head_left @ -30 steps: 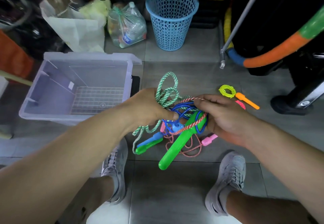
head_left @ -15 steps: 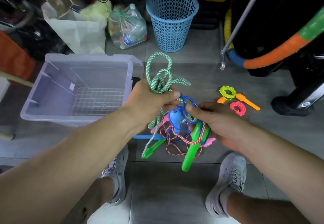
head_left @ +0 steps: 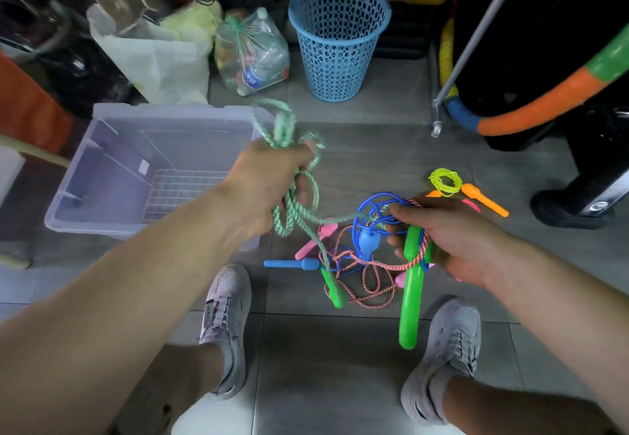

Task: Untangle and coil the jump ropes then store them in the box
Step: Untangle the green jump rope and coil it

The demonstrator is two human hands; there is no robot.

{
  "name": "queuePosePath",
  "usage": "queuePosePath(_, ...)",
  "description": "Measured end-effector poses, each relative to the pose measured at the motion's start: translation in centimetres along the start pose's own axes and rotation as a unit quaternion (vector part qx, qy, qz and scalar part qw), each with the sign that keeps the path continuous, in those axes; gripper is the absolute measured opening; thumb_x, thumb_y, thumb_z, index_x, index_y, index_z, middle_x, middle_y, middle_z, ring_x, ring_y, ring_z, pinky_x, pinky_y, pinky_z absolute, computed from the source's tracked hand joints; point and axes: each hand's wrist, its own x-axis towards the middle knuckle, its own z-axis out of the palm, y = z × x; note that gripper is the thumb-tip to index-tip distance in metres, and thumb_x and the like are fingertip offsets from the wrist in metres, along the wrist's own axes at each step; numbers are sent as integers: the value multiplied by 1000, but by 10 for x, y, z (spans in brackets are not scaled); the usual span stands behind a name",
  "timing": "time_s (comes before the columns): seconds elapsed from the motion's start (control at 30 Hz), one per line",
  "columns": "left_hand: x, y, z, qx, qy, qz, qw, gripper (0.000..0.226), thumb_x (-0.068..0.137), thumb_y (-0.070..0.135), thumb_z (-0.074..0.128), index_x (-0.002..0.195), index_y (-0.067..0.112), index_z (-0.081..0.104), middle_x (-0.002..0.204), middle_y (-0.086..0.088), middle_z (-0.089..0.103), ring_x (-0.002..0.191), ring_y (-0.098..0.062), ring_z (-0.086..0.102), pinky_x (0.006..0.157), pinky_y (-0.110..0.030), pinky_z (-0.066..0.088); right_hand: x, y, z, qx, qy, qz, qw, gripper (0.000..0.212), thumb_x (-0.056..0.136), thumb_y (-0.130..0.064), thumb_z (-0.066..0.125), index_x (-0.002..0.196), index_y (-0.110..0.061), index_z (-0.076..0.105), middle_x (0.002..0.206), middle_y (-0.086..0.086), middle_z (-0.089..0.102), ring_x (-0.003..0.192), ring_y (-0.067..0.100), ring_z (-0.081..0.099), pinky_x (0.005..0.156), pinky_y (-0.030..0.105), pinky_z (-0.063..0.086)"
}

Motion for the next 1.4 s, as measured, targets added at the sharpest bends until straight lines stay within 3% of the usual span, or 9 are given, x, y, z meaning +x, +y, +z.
queuePosePath(0.2, -12, -27, 3, 282, -186, -47, 940, 20, 79, 17, 83, 87, 13, 66, 59, 5, 63, 53, -9, 55, 43, -19, 36, -6, -9, 3, 45, -67, -34, 996, 16, 92, -4, 62, 104, 3, 70, 78, 16, 68, 59, 22, 64, 55, 30, 56)
queuePosePath(0.47, -19, -31, 6, 328, -184, -62, 925, 13, 81, 17, 80, 85, 8, 72, 65, -1, 67, 51, -14, 45, 43, -18, 32, -5, -18, -5, 35, -53, -43, 997, 32, 90, -3, 49, 75, -13, 76, 72, 10, 64, 56, 21, 60, 59, 31, 50)
queuePosePath(0.63, -3, -11, 2, 79, -124, -75, 986, 5, 91, 11, 67, 86, 9, 67, 70, -5, 70, 58, -19, 59, 54, -29, 45, 1, -9, -9, -98, 33, -56, 993, 15, 89, -7, 63, 90, -15, 76, 101, 12, 76, 86, 41, 72, 75, 67, 56)
queuePosePath(0.73, 2, -11, 4, -79, -125, -53, 988, 7, 94, 12, 62, 95, 8, 68, 92, -9, 73, 89, -26, 71, 84, -38, 58, 1, -1, -8, -179, 13, -24, 984, 7, 87, -11, 71, 94, -14, 69, 95, 14, 75, 67, 38, 67, 57, 53, 60)
queuePosePath(0.87, -3, -10, 8, -213, -155, -26, 964, 6, 89, 10, 60, 87, 7, 64, 100, -13, 62, 105, -36, 51, 103, -44, 42, 3, 7, -1, -218, 23, -1, 976, 31, 76, -7, 74, 103, -8, 59, 88, 19, 74, 58, 39, 68, 69, 73, 53)
queuePosePath(0.97, -11, -5, 11, -243, -186, -36, 951, 9, 86, 16, 56, 84, 7, 58, 116, -18, 70, 118, -39, 63, 106, -46, 45, 9, 16, 3, -286, 39, -12, 957, 22, 87, -19, 64, 105, -9, 57, 94, 14, 74, 72, 35, 70, 77, 55, 60)
queuePosePath(1.17, -20, -2, 15, -280, -178, -78, 940, 28, 99, 22, 53, 74, 9, 55, 73, -13, 64, 95, -32, 60, 84, -25, 53, 0, 17, 9, -406, 22, -76, 910, 52, 88, -42, 70, 135, -33, 50, 121, -9, 53, 118, 16, 59, 83, 30, 51)
queuePosePath(1.27, -18, 0, 16, -274, -161, -81, 945, 28, 99, 24, 53, 75, 11, 55, 72, -8, 59, 83, -26, 66, 73, -28, 55, -2, 14, 14, -350, -13, -182, 919, 13, 88, -44, 70, 99, -41, 64, 90, -22, 64, 91, 0, 64, 76, 36, 58)
queuePosePath(1.4, -11, 4, 10, -266, -127, -42, 955, 29, 101, 26, 52, 75, 13, 53, 69, -5, 54, 67, -19, 60, 80, -33, 52, 0, 9, 17, -400, -10, -196, 895, 19, 94, -39, 61, 86, -23, 68, 78, 5, 68, 76, 27, 64, 66, 40, 56)
